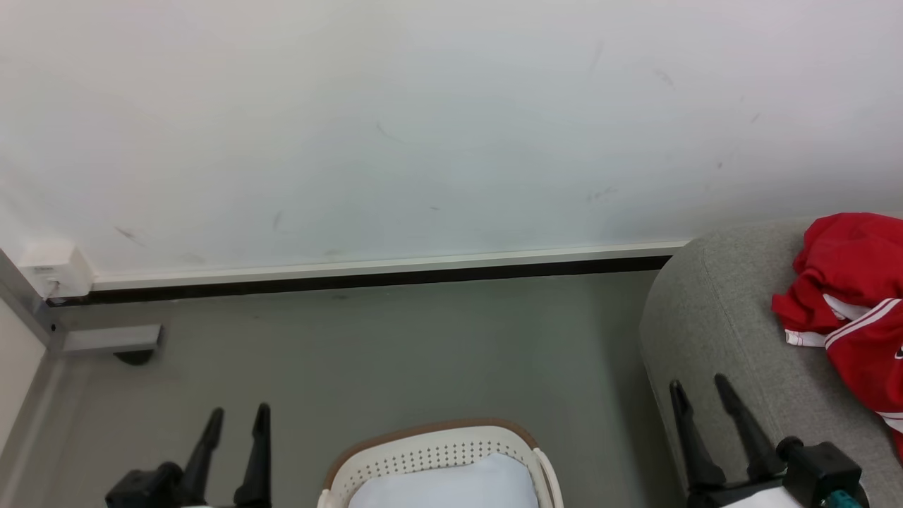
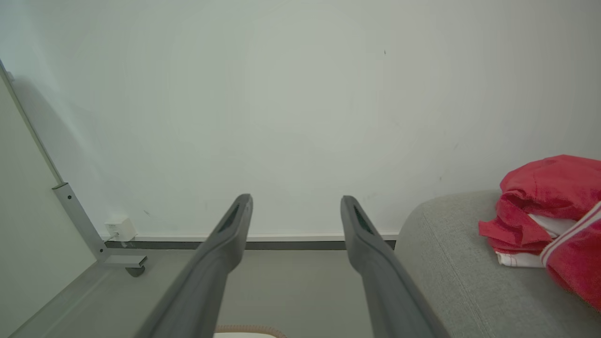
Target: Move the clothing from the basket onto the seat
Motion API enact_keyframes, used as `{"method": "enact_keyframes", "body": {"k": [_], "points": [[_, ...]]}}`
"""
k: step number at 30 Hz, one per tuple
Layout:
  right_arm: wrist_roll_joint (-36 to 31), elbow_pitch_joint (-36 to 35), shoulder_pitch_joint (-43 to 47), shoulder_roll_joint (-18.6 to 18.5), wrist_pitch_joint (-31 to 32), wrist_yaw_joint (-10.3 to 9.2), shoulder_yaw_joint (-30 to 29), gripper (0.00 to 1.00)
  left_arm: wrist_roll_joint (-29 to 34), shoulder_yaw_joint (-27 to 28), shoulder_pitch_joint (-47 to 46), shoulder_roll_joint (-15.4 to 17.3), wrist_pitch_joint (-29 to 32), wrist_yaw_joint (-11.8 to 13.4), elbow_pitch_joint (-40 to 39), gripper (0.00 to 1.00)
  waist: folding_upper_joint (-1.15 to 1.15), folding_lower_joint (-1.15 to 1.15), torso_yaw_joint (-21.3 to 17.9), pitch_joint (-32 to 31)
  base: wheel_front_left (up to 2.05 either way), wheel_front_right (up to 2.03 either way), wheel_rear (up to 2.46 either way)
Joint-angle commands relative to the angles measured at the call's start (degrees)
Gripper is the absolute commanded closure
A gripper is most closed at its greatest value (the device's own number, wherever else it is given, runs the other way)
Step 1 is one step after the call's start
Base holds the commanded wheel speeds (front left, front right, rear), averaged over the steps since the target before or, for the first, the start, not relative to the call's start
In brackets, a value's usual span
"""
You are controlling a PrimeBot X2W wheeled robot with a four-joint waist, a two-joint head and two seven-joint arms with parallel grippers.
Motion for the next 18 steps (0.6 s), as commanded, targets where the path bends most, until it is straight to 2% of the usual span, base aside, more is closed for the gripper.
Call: {"method": "enact_keyframes", "body": {"k": [1,3,18], "points": [[0.01,0.21,0.2,0.07,0.01,0.0,0.02,1.0,-0.01,-0.04,0.13,-0.08,0.02,0.0,0.27,1.0,0.0,0.0,0.0,0.0,0.0,0.0,0.0],[0.06,1.18,1.12,0.33,0.04,0.0,0.2,1.0,-0.06,-0.18,0.88,-0.43,0.09,0.0,1.31,1.0,0.0,0.0,0.0,0.0,0.0,0.0,0.0],[14.94,0.61,0.68,0.2,3.88,-0.02,-2.71,1.0,-15.16,1.42,-0.4,-0.95,4.51,-0.2,1.01,1.0,0.0,0.0,0.35,0.21,0.0,0.0,0.0]]}}
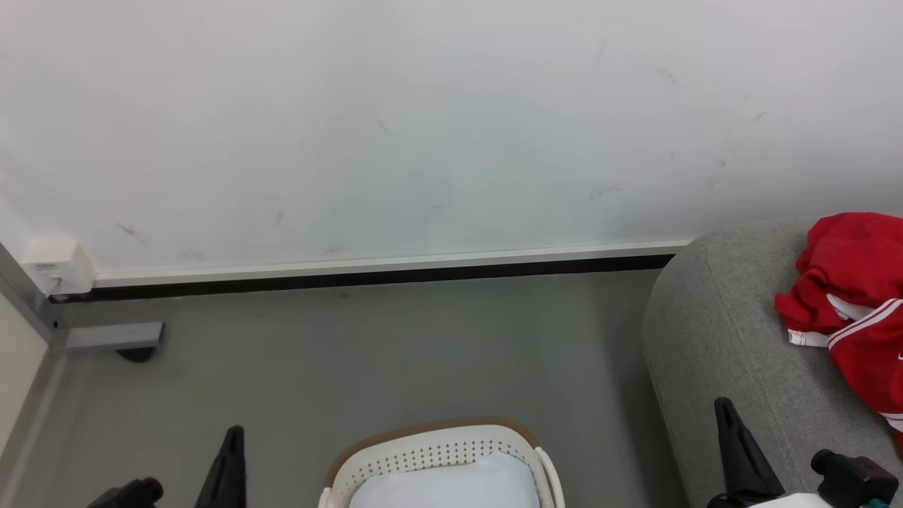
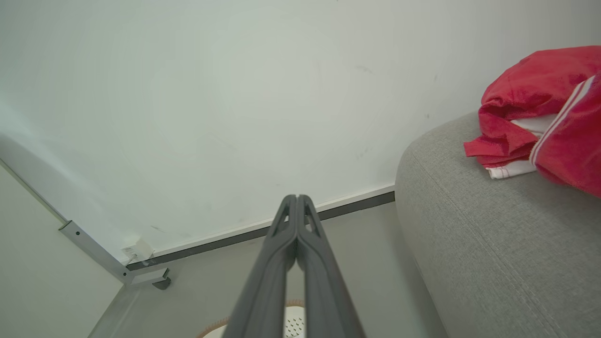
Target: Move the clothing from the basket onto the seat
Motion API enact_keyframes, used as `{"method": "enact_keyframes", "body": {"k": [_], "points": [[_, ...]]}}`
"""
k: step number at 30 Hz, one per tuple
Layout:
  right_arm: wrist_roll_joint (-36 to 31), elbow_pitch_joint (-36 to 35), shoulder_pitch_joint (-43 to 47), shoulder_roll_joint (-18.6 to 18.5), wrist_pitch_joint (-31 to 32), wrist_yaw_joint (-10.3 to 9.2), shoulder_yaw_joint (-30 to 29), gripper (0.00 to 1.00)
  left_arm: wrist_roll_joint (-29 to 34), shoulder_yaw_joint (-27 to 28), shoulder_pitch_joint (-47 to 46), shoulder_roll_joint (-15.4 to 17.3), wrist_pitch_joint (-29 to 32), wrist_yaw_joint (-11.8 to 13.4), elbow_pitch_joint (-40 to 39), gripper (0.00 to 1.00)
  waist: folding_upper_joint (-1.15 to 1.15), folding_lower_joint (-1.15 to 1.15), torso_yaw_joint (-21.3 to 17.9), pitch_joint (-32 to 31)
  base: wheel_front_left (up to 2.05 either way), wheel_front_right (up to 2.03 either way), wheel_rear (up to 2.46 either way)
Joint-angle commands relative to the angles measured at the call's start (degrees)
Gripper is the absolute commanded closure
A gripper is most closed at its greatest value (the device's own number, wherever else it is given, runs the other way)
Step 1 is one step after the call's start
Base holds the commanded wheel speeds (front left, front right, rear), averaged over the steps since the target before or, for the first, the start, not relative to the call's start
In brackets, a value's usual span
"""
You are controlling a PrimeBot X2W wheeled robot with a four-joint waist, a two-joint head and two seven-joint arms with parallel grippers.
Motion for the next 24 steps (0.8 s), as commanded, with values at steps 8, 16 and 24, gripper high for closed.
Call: {"method": "enact_keyframes", "body": {"k": [8,16,24], "points": [[8.28,-1.26,-1.56,-0.32,2.09,-0.03,-1.91,1.0,-8.44,1.01,-1.9,0.09,2.2,-0.25,-1.21,1.0,0.0,0.0,0.2,0.11,0.0,0.0,0.0],[13.79,-1.47,-1.76,-0.32,3.57,-0.03,-3.06,1.0,-14.19,1.54,-2.33,-0.12,3.79,-0.34,-1.41,1.0,0.0,0.0,0.36,0.21,0.0,0.0,0.0],[19.57,-1.66,-1.98,-0.29,5.18,-0.04,-4.3,1.0,-20.13,2.1,-2.77,-0.33,5.45,-0.41,-1.59,1.0,0.0,0.0,0.55,0.32,0.0,0.0,0.0]]}}
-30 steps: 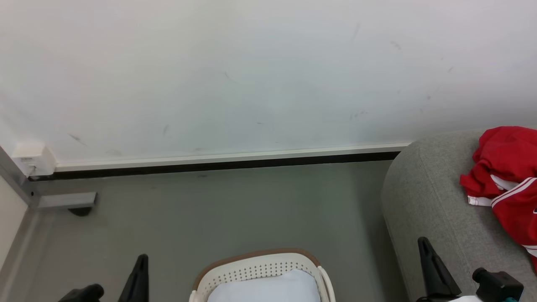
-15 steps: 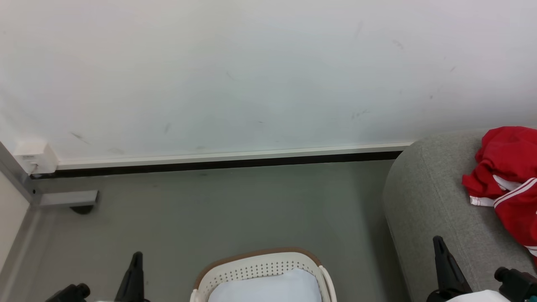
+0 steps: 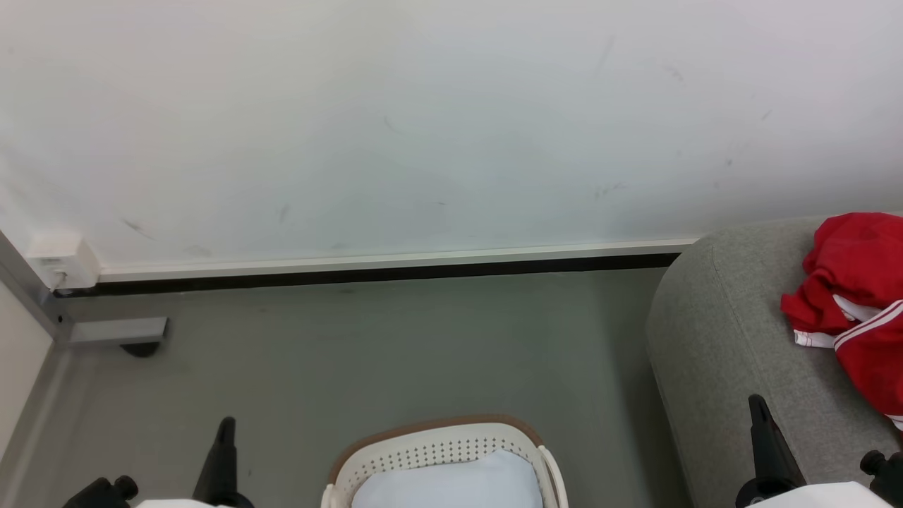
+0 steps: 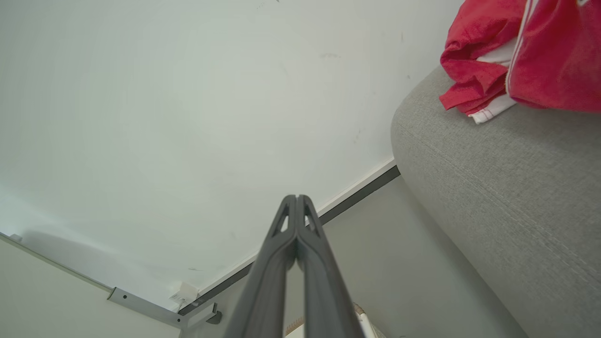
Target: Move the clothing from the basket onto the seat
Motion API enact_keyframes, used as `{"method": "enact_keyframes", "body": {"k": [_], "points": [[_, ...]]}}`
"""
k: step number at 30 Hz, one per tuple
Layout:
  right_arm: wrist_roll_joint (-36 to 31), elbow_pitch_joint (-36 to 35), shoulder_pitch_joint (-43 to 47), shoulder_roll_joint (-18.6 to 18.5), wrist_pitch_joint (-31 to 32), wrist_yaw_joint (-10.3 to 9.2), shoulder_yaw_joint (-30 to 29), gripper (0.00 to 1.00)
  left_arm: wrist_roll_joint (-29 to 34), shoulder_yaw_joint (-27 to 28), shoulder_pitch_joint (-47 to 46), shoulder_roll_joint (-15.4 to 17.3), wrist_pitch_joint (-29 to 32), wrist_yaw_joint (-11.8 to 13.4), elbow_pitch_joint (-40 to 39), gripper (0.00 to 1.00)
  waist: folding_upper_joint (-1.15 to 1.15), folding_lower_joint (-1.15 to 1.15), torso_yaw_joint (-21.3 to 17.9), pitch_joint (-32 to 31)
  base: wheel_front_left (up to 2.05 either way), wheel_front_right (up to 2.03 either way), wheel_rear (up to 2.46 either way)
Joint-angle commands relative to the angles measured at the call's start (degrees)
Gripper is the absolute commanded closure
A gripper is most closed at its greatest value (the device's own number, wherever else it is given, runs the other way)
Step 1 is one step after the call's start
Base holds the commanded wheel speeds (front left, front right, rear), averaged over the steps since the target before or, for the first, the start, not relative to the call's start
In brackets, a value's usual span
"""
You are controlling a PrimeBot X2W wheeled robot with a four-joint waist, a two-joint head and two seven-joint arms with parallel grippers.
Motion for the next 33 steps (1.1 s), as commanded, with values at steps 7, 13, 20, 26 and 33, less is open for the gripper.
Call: {"method": "enact_keyframes", "body": {"k": [7,13,20,26,33], "points": [[5.45,-1.06,-1.8,-0.25,1.39,-0.05,-1.3,1.0,-5.88,0.8,-1.73,0.0,1.48,-0.31,-1.07,1.0,0.0,0.0,0.16,0.09,0.0,0.0,0.0],[9.17,-1.17,-1.87,-0.2,2.46,-0.05,-2.11,1.0,-9.7,1.18,-1.98,-0.13,2.59,-0.38,-1.17,1.0,0.0,0.0,0.3,0.18,0.0,0.0,0.0],[13.17,-1.3,-2.0,-0.14,3.65,-0.06,-3.09,1.0,-13.88,1.61,-2.31,-0.29,3.78,-0.38,-1.26,1.0,0.0,0.0,0.46,0.27,0.0,0.0,0.0],[16.46,-1.38,-2.13,-0.09,4.62,-0.07,-3.82,1.0,-17.28,1.97,-2.58,-0.41,4.75,-0.44,-1.34,1.0,0.0,0.0,0.6,0.36,0.0,0.0,0.0],[20.01,-1.5,-2.27,-0.02,5.71,-0.07,-4.71,1.0,-21.06,2.3,-2.88,-0.56,5.86,-0.51,-1.42,1.0,0.0,0.0,0.77,0.45,0.0,0.0,0.0]]}}
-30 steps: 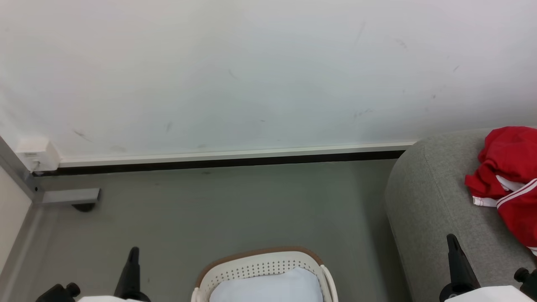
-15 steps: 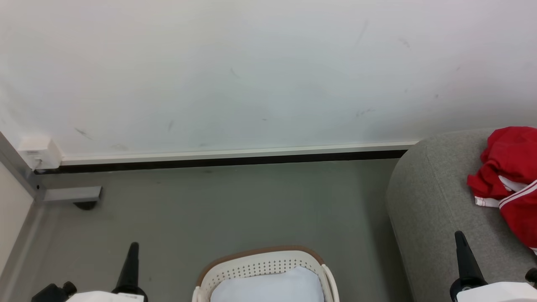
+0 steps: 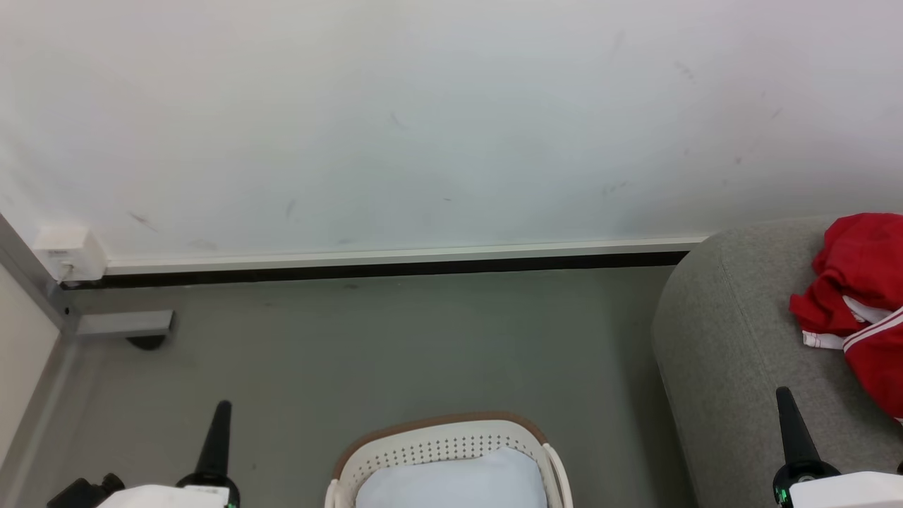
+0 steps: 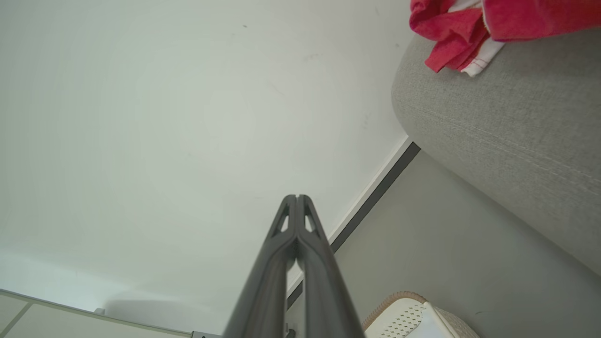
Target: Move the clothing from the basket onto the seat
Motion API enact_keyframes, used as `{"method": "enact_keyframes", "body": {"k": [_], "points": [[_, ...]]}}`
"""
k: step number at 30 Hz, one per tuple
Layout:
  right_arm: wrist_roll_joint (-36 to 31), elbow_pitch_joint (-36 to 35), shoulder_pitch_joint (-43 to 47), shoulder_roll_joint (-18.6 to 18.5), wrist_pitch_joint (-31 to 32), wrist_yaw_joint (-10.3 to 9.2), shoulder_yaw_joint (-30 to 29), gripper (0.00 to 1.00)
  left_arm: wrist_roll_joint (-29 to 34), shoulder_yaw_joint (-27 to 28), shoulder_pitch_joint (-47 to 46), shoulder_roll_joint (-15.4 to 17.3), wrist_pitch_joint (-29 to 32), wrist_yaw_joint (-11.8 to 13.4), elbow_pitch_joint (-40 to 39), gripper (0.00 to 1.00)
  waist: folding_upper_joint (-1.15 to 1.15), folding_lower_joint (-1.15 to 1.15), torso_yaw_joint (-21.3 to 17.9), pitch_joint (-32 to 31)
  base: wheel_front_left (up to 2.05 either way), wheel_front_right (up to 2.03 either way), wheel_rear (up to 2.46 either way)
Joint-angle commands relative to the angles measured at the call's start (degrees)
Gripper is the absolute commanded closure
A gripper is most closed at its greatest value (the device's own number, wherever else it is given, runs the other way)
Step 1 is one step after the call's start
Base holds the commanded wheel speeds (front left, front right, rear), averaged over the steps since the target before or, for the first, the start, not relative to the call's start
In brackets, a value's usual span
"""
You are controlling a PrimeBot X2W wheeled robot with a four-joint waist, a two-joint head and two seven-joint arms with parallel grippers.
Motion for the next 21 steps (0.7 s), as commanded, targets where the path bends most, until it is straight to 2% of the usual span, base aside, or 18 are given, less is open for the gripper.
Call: {"method": "enact_keyframes", "body": {"k": [1,21], "points": [[1.6,-0.56,-1.37,-0.1,0.47,-0.06,-0.59,1.0,-1.65,0.42,-1.23,0.02,0.54,-0.25,-0.54,1.0,0.0,0.0,0.05,0.03,0.0,0.0,0.0],[10.81,-0.88,-1.54,0.12,3.12,-0.08,-2.8,1.0,-11.09,1.32,-1.88,-0.29,3.14,-0.42,-0.75,1.0,0.0,0.0,0.52,0.3,0.0,0.0,0.0]]}}
